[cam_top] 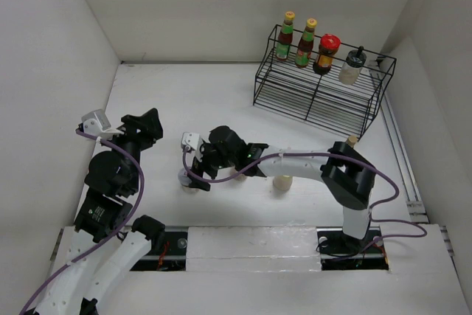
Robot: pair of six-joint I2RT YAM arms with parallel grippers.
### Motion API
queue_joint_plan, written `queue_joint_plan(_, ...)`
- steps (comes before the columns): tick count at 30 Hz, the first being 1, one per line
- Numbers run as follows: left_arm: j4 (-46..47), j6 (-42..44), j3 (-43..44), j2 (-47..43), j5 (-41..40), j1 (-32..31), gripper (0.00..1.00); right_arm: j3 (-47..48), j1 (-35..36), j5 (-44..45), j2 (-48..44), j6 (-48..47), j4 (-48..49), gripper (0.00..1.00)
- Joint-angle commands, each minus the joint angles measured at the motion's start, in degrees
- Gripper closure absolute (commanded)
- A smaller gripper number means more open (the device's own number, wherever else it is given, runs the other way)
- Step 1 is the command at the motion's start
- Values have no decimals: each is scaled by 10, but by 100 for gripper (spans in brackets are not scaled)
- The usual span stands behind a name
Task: Organize the condiment bottles
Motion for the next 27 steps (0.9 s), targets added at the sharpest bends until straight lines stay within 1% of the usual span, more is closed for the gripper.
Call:
queue_joint_plan(1,22,-1,-1,-6,-2,-1,35,35,12,23,17,-9,8,3)
queue_joint_plan(6,22,-1,0,-1,9,-1,35,61,12,29,51,-9,13,2)
queue_joint_plan(9,22,-1,0,-1,9,-1,35,75,12,41,67,-1,37,5)
queue_joint_plan(11,22,-1,0,4,9,-1,35,75,12,29,75,4,50,6)
queue_joint_plan(14,22,4,-5,-2,9,-1,34,82,17,29,96,15,56,14)
queue_joint_plan(15,22,4,-5,-2,9,-1,34,82,17,29,96,16,56,18)
queue_joint_plan(16,22,4,-5,-2,9,-1,34,82,17,29,96,22,63,18)
queue_joint_plan(18,22,4,-5,-2,9,-1,34,75,17,29,96,28,86,30)
queue_joint_plan(19,22,4,-5,-2,15,-1,34,70,17,36,89,28,86,43)
queue_joint_plan(22,22,4,-5,-2,15,-1,34,62,11,51,48,28,111,53)
queue_joint_plan(24,22,4,-5,-2,15,-1,34,54,1,58,2,33,138,53)
queue_joint_plan(26,22,4,-5,-7,15,-1,34,49,-21,63,-35,33,144,56)
queue_joint_plan(27,22,4,-5,-7,15,-1,34,43,-32,63,-74,43,163,56)
